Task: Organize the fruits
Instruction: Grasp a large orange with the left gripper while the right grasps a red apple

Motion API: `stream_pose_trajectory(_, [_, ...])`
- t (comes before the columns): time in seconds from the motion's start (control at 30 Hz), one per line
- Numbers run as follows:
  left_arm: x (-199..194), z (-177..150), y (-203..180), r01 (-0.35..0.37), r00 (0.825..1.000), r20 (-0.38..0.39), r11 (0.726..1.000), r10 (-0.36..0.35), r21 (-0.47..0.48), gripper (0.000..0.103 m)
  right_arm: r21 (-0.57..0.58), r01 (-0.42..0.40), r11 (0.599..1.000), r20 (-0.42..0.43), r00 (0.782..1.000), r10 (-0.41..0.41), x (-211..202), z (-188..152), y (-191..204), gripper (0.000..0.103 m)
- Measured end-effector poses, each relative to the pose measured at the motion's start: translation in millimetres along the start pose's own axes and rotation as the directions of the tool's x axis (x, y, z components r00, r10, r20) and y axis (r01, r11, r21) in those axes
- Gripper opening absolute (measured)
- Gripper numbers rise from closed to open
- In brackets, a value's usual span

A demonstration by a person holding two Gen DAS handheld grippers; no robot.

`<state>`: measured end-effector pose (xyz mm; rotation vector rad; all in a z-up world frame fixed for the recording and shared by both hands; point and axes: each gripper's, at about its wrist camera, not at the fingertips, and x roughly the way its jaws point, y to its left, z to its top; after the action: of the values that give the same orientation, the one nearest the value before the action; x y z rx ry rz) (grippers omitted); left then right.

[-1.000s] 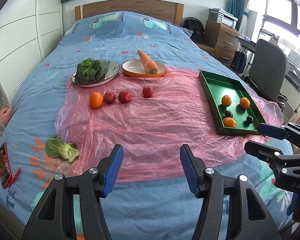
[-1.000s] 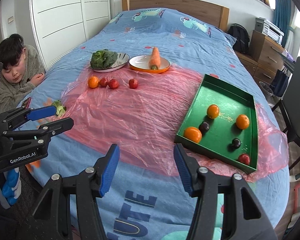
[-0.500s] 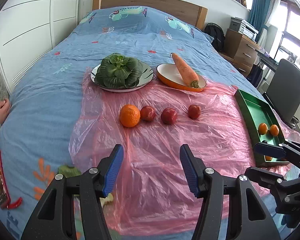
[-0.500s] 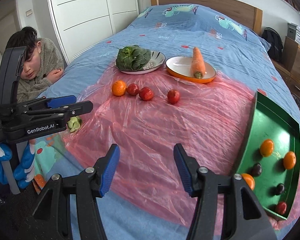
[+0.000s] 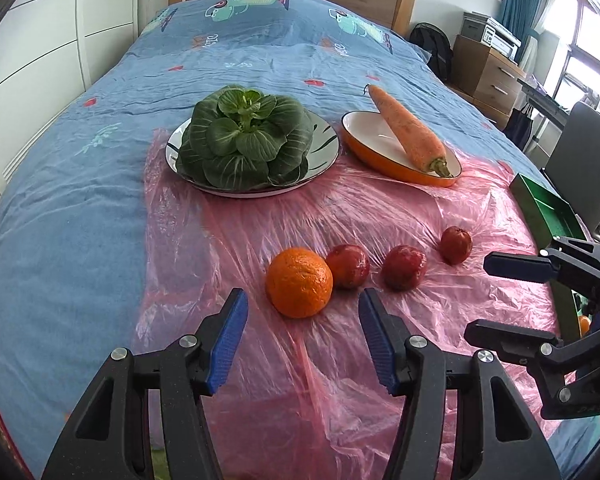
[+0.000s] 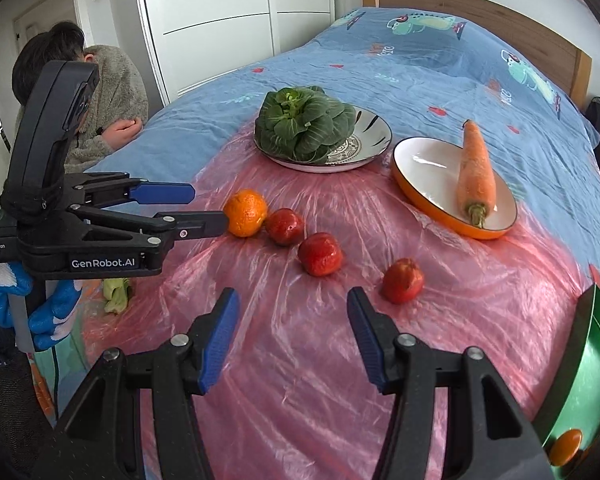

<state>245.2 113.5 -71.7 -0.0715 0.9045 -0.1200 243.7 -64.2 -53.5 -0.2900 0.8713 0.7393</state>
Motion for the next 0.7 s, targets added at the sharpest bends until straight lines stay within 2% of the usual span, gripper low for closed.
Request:
stream_pose_trajectory(0.4, [28,0,0,-0.02,0.999,-0.049,0.999,0.022,0.05,0.045,-0.063,-0.015,0.998,-0.046,0.999,0.012,38,16,-10,0.101])
stream_pose_trajectory(0.53, [30,3,2,-0.017,0.999,-0.049,0.999,0.019,0.048,0.044,-0.074,-0.011,0.997,-0.061,0.998,0.006,46,19,-11,0.098])
stream_pose_trajectory(0.6, [32,4,1,-0.019,0.999,-0.049,0.998,0.022,0.054,0.044,-0.081,-0.011,0.997,-0.068,0.998,0.005,51,21,-12,0.091])
stream_pose_trajectory(0.7, [34,5,1,-0.022,0.999,-0.048,0.998,0.025,0.053,0.044,-0.088,-0.008,0.996,-0.08,0.997,0.001,58,24,-11,0.087])
